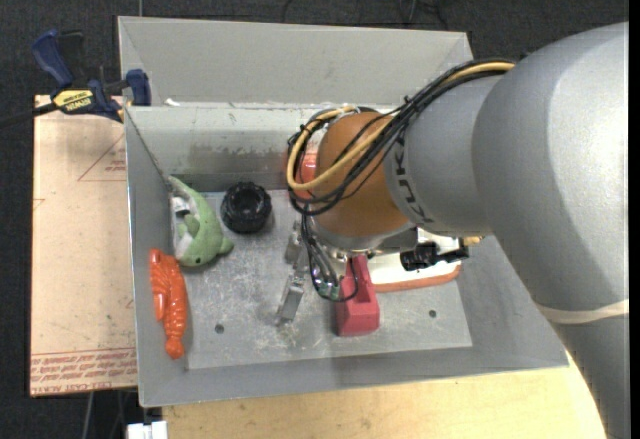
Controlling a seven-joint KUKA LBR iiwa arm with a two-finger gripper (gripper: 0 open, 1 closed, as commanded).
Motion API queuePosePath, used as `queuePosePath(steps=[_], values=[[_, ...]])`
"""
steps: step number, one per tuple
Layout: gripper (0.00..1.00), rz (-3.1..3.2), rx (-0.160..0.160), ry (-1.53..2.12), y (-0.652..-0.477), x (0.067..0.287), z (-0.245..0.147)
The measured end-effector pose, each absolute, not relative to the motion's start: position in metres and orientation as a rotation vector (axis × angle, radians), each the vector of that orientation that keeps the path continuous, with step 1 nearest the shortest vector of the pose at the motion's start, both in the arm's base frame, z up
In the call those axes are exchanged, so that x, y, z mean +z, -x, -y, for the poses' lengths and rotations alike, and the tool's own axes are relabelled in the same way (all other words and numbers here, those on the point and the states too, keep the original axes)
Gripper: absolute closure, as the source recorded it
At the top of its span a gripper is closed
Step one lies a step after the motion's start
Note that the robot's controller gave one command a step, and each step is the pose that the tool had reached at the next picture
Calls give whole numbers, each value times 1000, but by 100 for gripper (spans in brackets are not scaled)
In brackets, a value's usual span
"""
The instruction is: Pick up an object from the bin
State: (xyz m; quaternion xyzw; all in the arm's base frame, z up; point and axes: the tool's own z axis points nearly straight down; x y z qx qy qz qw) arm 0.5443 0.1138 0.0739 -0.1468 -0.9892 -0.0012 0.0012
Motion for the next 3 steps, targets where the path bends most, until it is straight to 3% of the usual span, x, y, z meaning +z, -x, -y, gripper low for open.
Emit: queuePosePath(steps=[1, 2, 3], values=[[0, 3099, 0, 494, -541, 109, -101], [0, 3117, -1, 361, -540, 115, -99], [0, 3137, -3, 90, -518, 140, -142]])
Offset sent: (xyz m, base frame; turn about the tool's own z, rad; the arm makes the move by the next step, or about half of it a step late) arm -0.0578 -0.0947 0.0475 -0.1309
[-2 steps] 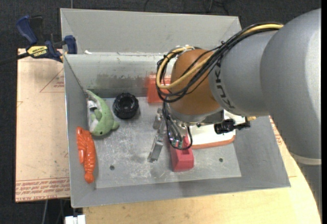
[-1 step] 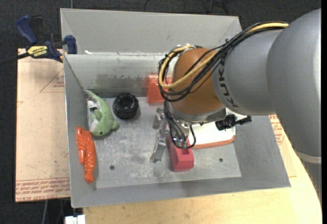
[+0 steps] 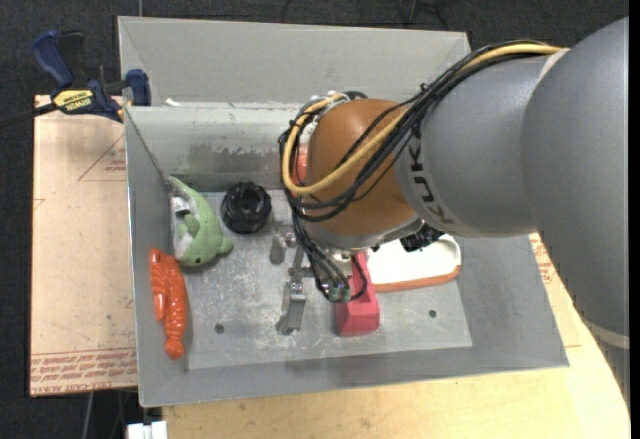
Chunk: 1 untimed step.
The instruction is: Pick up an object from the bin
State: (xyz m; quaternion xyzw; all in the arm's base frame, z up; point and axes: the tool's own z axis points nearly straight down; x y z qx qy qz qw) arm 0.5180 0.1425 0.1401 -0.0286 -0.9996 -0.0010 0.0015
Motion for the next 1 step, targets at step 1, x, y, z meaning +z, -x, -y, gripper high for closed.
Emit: queuePosePath(steps=[1], values=[[0, 3136, -2, 91, -503, 130, -57]])
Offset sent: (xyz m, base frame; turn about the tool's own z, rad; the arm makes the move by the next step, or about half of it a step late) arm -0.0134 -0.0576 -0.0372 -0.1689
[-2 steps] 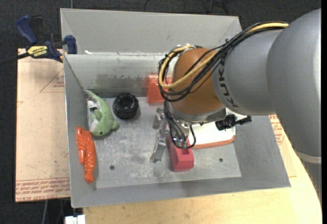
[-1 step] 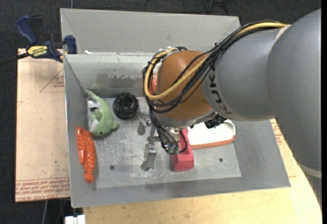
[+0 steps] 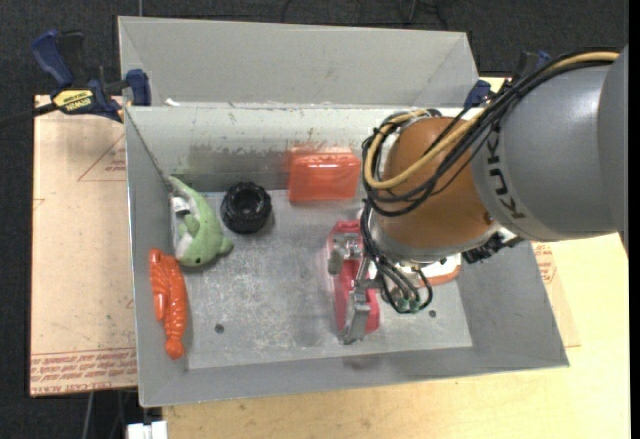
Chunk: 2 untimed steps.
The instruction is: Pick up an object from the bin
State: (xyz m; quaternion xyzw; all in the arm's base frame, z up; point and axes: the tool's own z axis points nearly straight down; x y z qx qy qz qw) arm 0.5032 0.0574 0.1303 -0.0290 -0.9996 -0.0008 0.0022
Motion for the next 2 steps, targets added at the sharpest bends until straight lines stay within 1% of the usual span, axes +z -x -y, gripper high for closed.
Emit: queuePosePath(steps=[1, 2], values=[[0, 3136, -1, 73, -502, 128, -36], [0, 3143, -19, 111, -485, 82, -2]])
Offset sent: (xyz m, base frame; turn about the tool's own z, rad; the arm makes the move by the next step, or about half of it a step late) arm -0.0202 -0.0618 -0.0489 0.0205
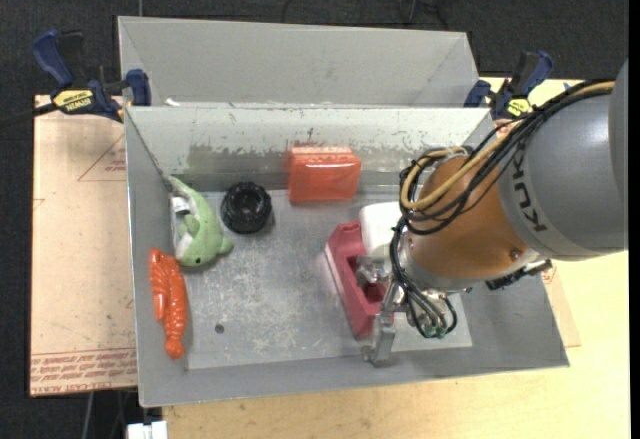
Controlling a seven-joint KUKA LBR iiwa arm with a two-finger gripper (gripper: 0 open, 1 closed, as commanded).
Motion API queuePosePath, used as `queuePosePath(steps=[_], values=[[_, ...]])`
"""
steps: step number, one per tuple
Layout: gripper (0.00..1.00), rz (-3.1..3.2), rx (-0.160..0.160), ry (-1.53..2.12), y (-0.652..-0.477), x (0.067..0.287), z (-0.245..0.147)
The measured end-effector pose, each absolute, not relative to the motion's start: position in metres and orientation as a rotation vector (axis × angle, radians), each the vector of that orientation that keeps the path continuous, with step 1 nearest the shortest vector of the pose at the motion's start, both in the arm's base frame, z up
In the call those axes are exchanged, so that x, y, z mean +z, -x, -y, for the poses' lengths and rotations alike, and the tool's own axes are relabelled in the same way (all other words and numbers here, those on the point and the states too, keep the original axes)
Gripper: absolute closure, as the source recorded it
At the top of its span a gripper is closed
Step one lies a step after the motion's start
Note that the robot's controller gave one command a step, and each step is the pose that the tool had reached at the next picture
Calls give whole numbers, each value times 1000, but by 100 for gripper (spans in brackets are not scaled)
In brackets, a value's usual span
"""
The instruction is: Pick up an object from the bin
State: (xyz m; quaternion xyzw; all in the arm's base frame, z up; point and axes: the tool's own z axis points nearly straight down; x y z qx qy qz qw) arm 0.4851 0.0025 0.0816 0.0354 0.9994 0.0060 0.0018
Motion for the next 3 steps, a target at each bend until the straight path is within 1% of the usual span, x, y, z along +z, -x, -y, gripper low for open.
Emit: queuePosePath(steps=[1, 2, 3], values=[[0, -3137, 1, 253, -550, 73, -20], [100, -3066, 33, -680, -557, 71, 2], [100, -3067, 33, -680, -557, 71, 2]])
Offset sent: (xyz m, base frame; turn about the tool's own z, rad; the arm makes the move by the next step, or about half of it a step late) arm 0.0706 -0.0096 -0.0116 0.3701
